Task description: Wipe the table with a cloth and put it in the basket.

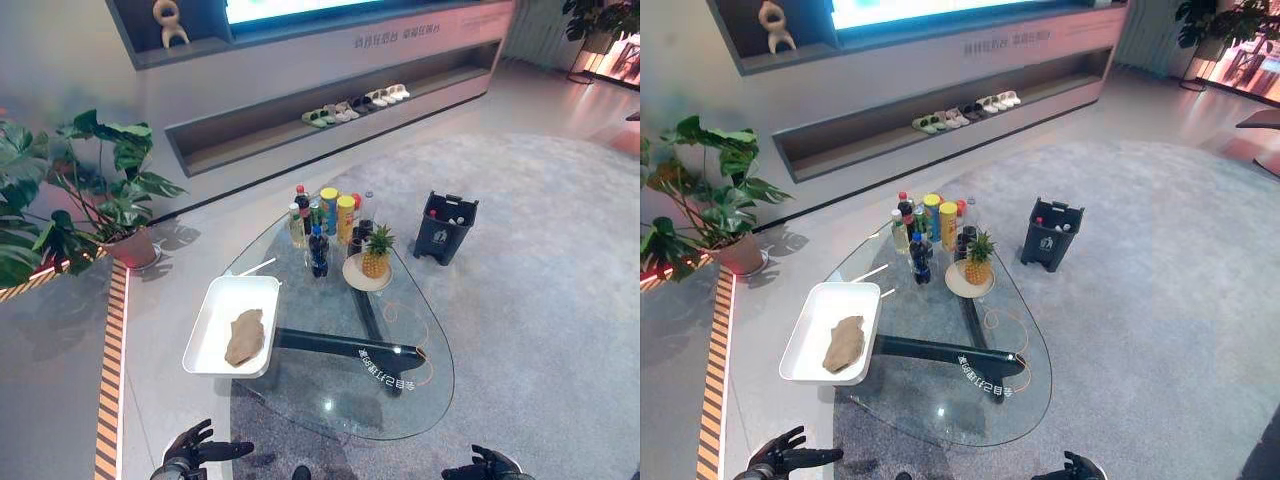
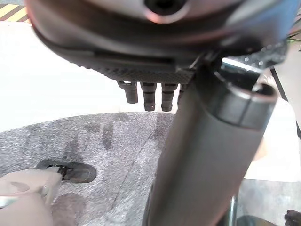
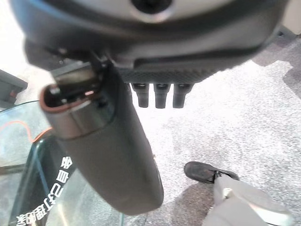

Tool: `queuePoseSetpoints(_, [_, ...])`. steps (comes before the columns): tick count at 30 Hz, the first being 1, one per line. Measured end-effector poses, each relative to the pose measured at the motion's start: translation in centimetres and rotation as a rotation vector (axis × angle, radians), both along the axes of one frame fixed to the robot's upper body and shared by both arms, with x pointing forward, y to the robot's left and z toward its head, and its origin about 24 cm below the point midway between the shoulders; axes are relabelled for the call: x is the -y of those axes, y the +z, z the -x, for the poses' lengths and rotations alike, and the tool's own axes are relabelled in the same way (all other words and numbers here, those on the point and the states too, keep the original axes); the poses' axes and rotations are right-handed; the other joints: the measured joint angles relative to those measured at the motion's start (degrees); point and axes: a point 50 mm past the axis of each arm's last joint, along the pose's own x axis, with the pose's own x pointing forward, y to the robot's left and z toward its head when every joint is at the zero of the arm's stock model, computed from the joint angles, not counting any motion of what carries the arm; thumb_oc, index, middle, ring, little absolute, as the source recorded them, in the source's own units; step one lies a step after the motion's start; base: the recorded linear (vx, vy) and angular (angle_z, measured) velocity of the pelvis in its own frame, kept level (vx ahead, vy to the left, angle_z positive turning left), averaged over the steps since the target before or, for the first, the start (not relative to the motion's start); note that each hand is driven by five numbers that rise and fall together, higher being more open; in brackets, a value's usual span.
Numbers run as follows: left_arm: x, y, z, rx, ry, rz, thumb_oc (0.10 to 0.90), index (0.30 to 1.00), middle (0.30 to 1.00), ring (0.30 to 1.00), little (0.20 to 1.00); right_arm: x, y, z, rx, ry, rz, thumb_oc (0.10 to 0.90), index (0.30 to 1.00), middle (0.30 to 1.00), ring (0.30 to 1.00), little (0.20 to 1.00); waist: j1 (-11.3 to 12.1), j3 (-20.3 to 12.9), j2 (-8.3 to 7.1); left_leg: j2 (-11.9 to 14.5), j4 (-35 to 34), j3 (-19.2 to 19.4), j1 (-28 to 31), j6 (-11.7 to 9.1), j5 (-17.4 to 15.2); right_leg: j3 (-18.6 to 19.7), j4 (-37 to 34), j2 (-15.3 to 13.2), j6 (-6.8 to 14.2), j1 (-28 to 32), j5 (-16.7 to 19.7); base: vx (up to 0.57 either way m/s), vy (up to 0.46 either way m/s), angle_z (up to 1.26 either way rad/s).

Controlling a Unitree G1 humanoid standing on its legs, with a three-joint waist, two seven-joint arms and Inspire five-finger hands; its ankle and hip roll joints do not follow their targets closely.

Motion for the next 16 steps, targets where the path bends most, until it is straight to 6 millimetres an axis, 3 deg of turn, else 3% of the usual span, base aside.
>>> queuePoseSetpoints(8, [1.8,-1.1,1.5,-0.119,-0.123,0.048,0.8,0.9,0.9,0.9,0.9,-0.8,-0.7,1.8,-0.109,0.071,-0.046,0.8,0.9,0.9,0.9,0.9,0.03,-0.23,-0.02,0.08,0.01,0.0,0.19,0.0,0.02,0.08,-0.34,0.12,-0.13,0.3,0.31,0.0,0.0,0.0])
queuePoseSetpoints(16, [2.5,-1.3,1.8,-0.151,-0.132,0.068,0.8,0.9,0.9,0.9,0.9,-1.6,-0.9,1.9,-0.117,0.093,-0.066,0.8,0.9,0.9,0.9,0.9,0.02,-0.21,0.15,0.09,0.0,0.08,0.27,0.0,0.01,0.43,-0.34,0.11,-0.15,0.3,0.32,0.0,0.012,0.0])
